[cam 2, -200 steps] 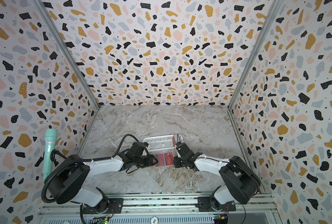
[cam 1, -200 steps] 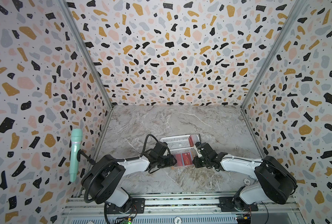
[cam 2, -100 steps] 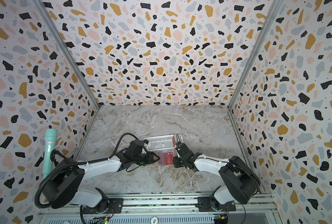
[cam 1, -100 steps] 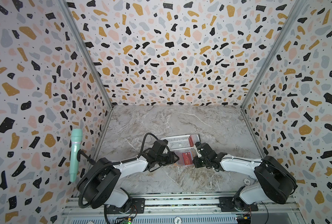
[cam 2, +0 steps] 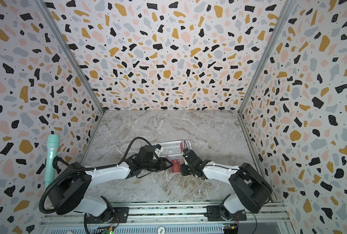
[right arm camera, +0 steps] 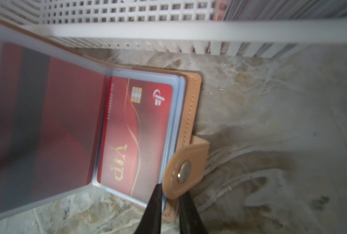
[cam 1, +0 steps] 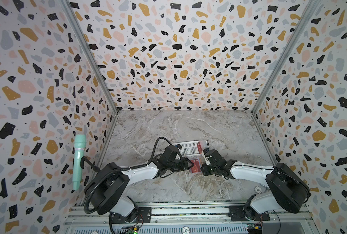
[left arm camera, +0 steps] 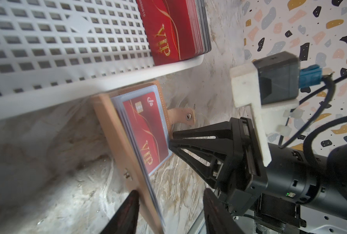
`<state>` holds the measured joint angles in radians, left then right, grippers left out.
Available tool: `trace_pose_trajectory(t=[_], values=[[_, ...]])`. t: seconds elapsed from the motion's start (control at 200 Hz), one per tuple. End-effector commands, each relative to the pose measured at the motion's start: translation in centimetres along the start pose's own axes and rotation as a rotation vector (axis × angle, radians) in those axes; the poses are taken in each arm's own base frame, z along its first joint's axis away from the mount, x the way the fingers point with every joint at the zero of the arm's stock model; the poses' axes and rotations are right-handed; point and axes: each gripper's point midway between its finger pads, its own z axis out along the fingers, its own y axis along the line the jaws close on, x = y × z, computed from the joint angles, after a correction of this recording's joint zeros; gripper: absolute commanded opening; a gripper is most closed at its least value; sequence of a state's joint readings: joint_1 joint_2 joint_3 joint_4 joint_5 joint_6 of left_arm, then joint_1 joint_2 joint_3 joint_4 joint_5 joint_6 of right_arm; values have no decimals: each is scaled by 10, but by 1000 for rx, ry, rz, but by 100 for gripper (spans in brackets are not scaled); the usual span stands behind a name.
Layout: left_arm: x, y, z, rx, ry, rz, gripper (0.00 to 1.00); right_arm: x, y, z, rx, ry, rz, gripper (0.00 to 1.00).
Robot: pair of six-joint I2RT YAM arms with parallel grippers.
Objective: Insert credit cards into a card holder
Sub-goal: Close the card holder at the center of the table.
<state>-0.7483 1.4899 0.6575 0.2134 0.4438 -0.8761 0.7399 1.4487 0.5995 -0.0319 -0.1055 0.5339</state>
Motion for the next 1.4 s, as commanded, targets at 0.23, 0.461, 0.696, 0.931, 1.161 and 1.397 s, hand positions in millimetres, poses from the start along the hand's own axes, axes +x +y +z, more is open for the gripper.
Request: trace_pose_trajectory(t=[0.23,0.461,0.696,0.931,1.161,1.397], values=[[-12,-33,11,84,-22,28,53,-6,7,-12,-16,-26,0,17],[-10,-35,18,90,-12,36,53,-15,-1,-25,18,-64,20,17],[-5,-34,29,94,-2,38,52,-27,-8,-41,17,-106,34,18],[-2,-32,39,97,6,34,51,-38,-9,-49,3,-131,38,22],[5,-13,49,33,25,25,40,-49,-1,-49,-19,-135,25,26],[11,11,53,-67,34,7,27,-53,3,-45,-8,-116,19,28]])
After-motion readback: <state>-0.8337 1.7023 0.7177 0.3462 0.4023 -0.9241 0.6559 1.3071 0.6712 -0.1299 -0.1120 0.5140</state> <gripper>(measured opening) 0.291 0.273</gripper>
